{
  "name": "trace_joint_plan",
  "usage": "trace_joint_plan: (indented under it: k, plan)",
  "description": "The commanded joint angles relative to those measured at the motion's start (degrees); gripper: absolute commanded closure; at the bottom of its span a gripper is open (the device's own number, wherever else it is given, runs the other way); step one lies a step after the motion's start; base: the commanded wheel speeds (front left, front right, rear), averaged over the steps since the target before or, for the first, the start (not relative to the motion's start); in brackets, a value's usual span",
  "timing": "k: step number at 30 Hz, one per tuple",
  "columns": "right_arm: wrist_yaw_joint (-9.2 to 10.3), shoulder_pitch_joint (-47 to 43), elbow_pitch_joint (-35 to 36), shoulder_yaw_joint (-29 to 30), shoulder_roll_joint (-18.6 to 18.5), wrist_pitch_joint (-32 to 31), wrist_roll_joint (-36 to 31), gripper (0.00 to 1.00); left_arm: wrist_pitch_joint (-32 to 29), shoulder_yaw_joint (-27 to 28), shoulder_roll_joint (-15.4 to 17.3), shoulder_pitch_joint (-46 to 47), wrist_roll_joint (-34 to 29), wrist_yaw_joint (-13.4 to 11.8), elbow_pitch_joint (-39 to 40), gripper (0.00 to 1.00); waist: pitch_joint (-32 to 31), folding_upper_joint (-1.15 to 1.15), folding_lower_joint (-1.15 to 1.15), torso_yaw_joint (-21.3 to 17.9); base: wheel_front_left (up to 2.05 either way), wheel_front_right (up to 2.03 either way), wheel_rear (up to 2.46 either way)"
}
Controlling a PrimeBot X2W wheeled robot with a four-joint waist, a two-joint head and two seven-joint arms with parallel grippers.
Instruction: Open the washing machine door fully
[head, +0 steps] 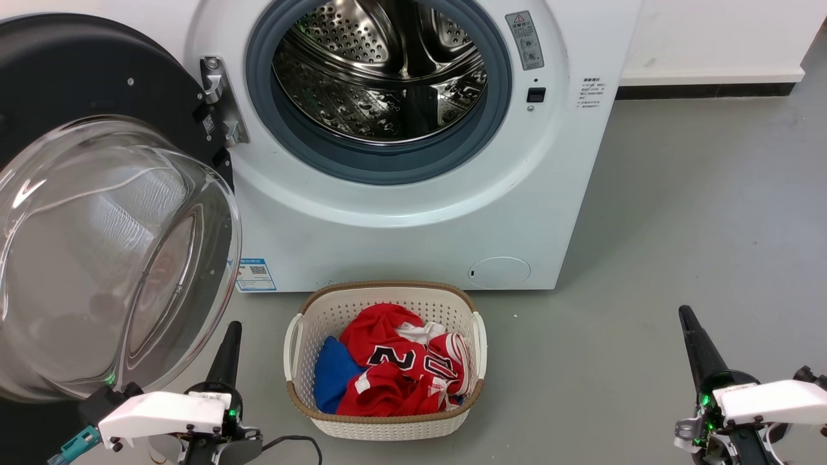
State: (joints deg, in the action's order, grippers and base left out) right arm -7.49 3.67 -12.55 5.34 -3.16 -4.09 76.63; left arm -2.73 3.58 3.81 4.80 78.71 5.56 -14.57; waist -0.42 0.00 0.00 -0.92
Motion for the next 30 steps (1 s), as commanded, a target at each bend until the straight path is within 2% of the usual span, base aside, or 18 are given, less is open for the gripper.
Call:
trace_joint_plan:
  k: [1, 30]
  plan:
    - [0.00, 1.50, 0.11, 0.24, 0.18, -0.28, 1.33, 1.00, -0.34, 0.31, 0.05, 0.97, 1.10, 0.42, 0.41, 1.00, 0.02, 0.00, 0.00, 0.04, 0.00, 0.00, 0.00]
    - [0.00, 2.88, -1.53, 1.24, 0.38, -2.51, 15.37, 1.00, -3.81, 3.11, -0.99, 1.66, 13.37, 2.02, 0.58, 1.00, 0.56, 0.00, 0.00, 0.87, 0.00, 0.00, 0.00]
